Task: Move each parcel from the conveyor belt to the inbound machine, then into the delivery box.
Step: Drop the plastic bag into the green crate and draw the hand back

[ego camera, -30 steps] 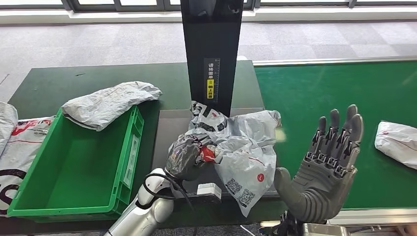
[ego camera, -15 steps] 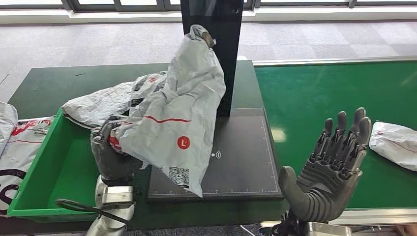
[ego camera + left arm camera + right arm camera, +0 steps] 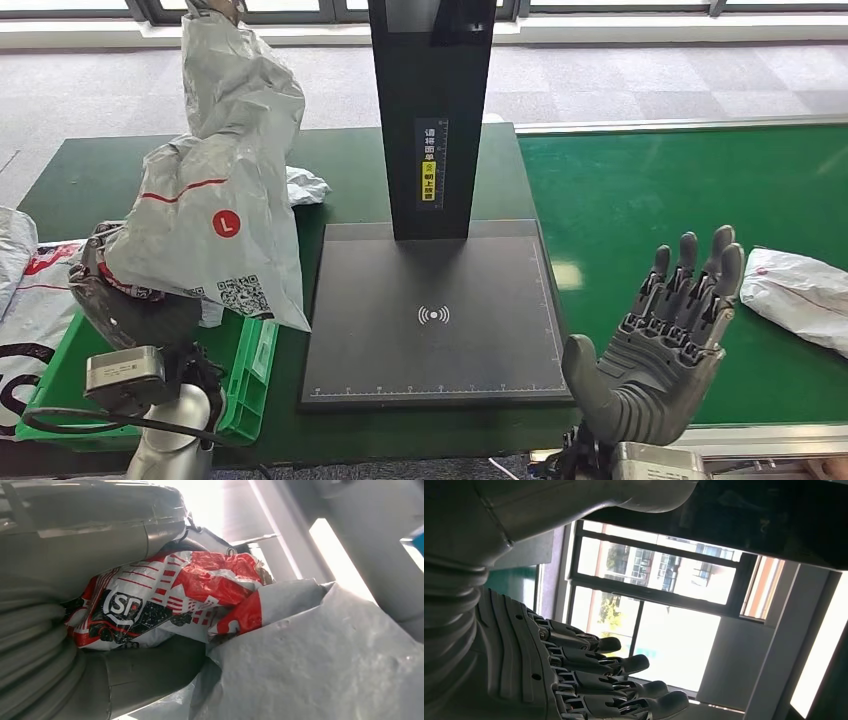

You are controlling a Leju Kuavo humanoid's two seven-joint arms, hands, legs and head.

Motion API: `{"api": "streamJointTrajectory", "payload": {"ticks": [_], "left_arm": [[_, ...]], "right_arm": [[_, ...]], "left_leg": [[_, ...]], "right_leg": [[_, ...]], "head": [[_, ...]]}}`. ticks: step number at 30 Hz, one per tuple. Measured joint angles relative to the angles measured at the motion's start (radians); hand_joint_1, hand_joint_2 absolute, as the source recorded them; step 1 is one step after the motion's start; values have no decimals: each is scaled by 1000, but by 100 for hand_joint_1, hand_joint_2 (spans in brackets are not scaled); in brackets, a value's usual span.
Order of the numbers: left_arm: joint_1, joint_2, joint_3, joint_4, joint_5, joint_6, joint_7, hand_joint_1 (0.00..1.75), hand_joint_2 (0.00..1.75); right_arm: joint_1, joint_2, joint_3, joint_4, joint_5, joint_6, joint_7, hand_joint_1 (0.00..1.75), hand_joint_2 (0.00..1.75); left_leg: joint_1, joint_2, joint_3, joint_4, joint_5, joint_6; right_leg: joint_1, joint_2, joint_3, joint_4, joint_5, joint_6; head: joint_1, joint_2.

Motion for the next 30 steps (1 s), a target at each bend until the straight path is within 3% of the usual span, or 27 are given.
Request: {"api": "streamJointTrajectory", "payload": {"ticks": [6, 8, 12, 18, 24, 30], "left_arm": [[-86, 21, 17, 204, 53, -14, 0, 175, 175], [-141, 24, 17, 316, 4, -17, 17, 175, 175], [-300, 21, 27, 633, -302, -17, 138, 175, 175], [-503, 7, 40, 1009, -510, -44, 364, 175, 175], [-626, 4, 40, 1195, -676, -124, 616, 175, 175], [-658, 8, 40, 1260, -703, -136, 644, 175, 175]], "right_arm": [[-1, 0, 2, 24, -7, -21, -7, 0, 175], [-3, 0, 3, 30, -10, -22, -10, 0, 175], [-18, 0, 3, 43, -15, -3, -11, 0, 175], [-28, 0, 3, 52, 4, 16, -4, 0, 175], [-33, 7, 3, 52, 14, 67, 4, 0, 175], [-37, 17, 3, 52, 11, 96, 2, 0, 175]], "left_leg": [[0, -1, 3, 0, 1, 0], [0, -2, 3, 0, 2, 0], [-1, -3, 2, 0, 4, 0], [-1, -1, 2, 1, 4, 0], [0, -1, 0, 0, 4, 0], [0, 0, 0, 0, 4, 0]], "right_leg": [[0, -1, 0, 0, 0, 0], [0, -2, 0, 0, 1, 0], [0, -3, 0, 0, 4, 0], [0, -1, -1, 0, 4, 0], [0, 0, -2, 1, 4, 0], [0, 0, -3, 1, 4, 0]], "head": [[0, 0], [0, 0], [0, 0], [0, 0], [0, 0], [0, 0]]}}
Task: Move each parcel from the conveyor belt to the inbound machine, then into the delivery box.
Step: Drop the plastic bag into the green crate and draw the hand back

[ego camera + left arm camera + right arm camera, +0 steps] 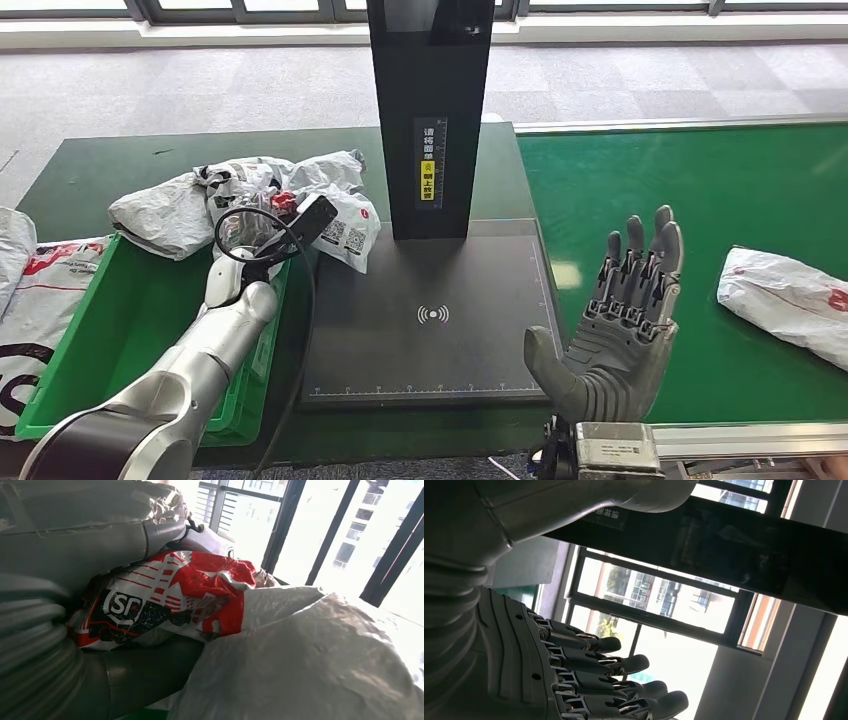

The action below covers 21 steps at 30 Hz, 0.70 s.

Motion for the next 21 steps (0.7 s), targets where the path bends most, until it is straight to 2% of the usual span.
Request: {"api": "streamJointTrajectory", "payload": {"ticks": [21], "left_arm": [[-21, 1, 0, 49, 0, 0, 0, 175, 175]], "right_arm": [[0, 5, 0, 0, 0, 1, 0, 0, 175]], "left_leg": [[0, 0, 0, 0, 0, 0]], "right_leg": [[0, 0, 0, 0, 0, 0]], "head": [[0, 0]]}}
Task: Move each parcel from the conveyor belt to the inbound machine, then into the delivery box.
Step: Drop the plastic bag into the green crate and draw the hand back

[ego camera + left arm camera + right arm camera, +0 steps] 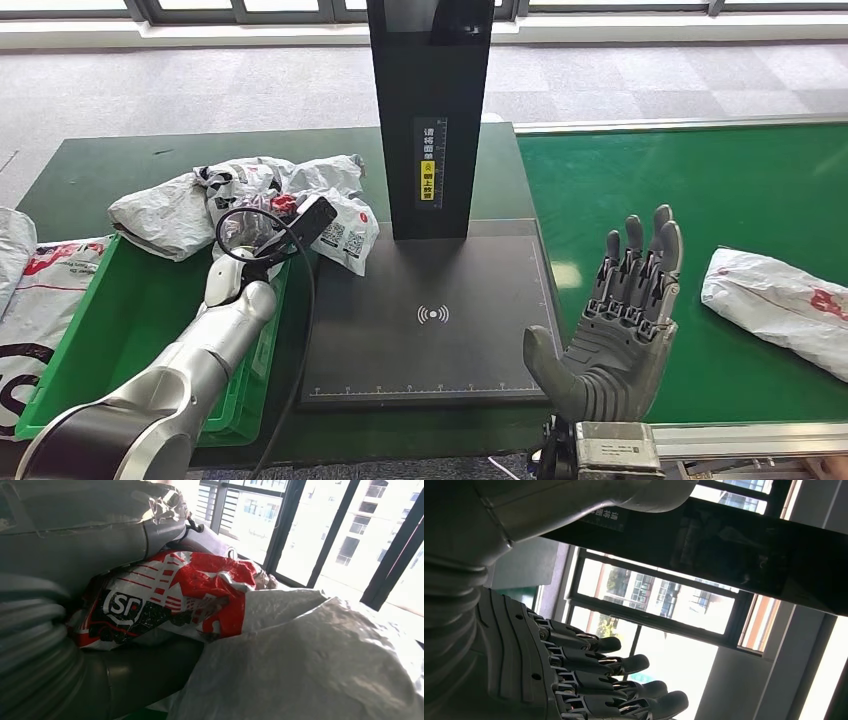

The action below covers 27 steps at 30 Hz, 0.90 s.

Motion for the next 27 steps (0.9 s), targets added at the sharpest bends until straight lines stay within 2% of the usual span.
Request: {"api": "streamJointTrajectory", "payload": {"ticks": [16, 18, 19, 20, 22, 23, 25, 27], "left_arm": [[-5, 2, 0, 8, 2, 1, -2, 175, 175], [25, -4, 8, -13, 50, 27, -49, 175, 175], [73, -9, 24, -75, 121, 51, -116, 175, 175], [142, -13, 49, -189, 225, 78, -220, 175, 175], [297, -20, 100, -508, 445, 111, -460, 175, 175], [355, -23, 117, -657, 512, 117, -551, 175, 175], [427, -26, 137, -866, 550, 127, -627, 175, 175], [469, -27, 156, -993, 542, 134, -633, 175, 175]], "right_arm": [[-5, 0, 0, 0, 0, 1, 0, 0, 175], [-7, 0, 0, 0, -1, 19, -4, 0, 175], [-7, 0, 0, 0, 0, 35, -9, 0, 175], [-8, 1, 0, 0, 2, 52, -15, 0, 175], [-6, 2, 0, 0, 6, 70, -23, 0, 175], [-5, 2, 0, 0, 7, 73, -25, 0, 175], [-4, 3, 0, 0, 8, 75, -26, 0, 175], [-4, 3, 0, 0, 8, 76, -27, 0, 175]], "left_leg": [[0, 0, 0, 0, 0, 0], [0, 1, -3, -1, -1, 0], [-1, 4, -2, -2, -2, 0], [-2, 7, 1, -3, -3, -1], [-2, 14, 9, -4, -5, -1], [-2, 16, 9, -4, -5, -1], [-2, 14, 6, -4, -6, -1], [-2, 12, 6, -4, -6, -1]], "right_leg": [[0, 0, 0, 0, 0, 0], [-2, 1, 2, 0, 0, 0], [-3, 4, 3, 0, -1, 0], [-4, 7, 4, 0, -2, -1], [-4, 15, 3, 1, -3, -1], [-4, 17, 1, 1, -3, -2], [-3, 16, 0, 1, -4, -2], [-3, 12, 0, 1, -4, -1]], "head": [[0, 0], [0, 0], [0, 0], [0, 0], [0, 0], [0, 0], [-1, 0], [-1, 0]]}}
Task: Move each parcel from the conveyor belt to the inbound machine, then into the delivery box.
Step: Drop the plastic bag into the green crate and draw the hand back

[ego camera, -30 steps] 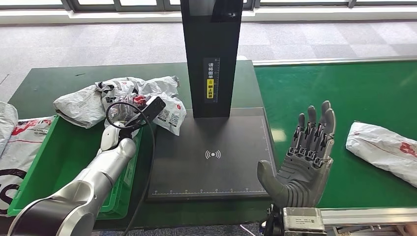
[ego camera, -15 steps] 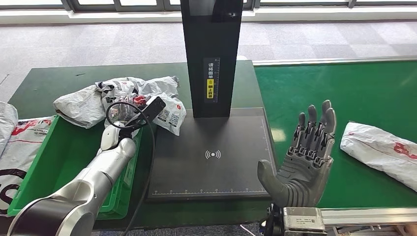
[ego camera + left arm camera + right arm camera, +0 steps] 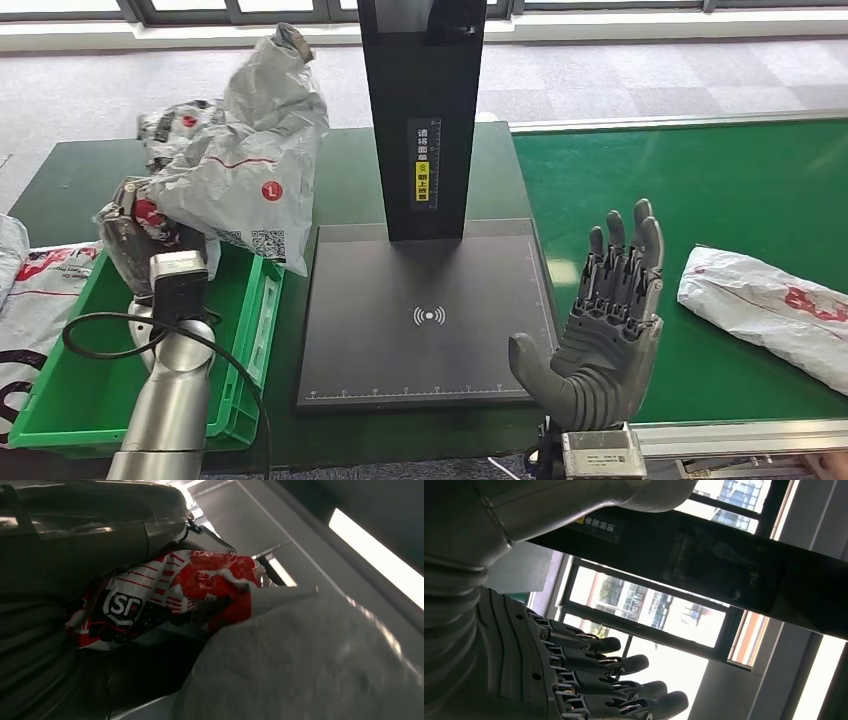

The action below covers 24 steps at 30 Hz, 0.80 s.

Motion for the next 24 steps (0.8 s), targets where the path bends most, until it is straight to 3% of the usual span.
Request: {"api": "streamJointTrajectory", "payload": {"ticks": [7, 18, 21, 24], "left_arm": [[60, -1, 20, -211, 16, 3, -11, 175, 175], [12, -13, -5, -212, 4, 2, 20, 175, 175], [-3, -14, -15, -191, -30, -5, 61, 175, 175], [-31, -12, -21, -133, -153, -42, 178, 175, 175]], "right_arm": [[7, 4, 0, -1, 10, -31, -5, 0, 175], [31, 4, 0, -22, 45, -109, -6, 0, 175], [32, 4, 0, -23, 51, -119, 3, 0, 175], [34, 4, 0, -26, 58, -119, 17, 0, 175]], "left_leg": [[0, -6, -1, 0, 2, -1], [0, -6, 0, 1, 2, -1], [0, -6, 0, 1, 2, -1], [0, -6, 0, 1, 2, -1]], "right_leg": [[2, -6, 1, 0, 0, 0], [2, -6, 1, 0, 1, 0], [2, -6, 1, 0, 1, 0], [2, -6, 1, 0, 1, 0]], "head": [[0, 0], [0, 0], [0, 0], [0, 0]]}}
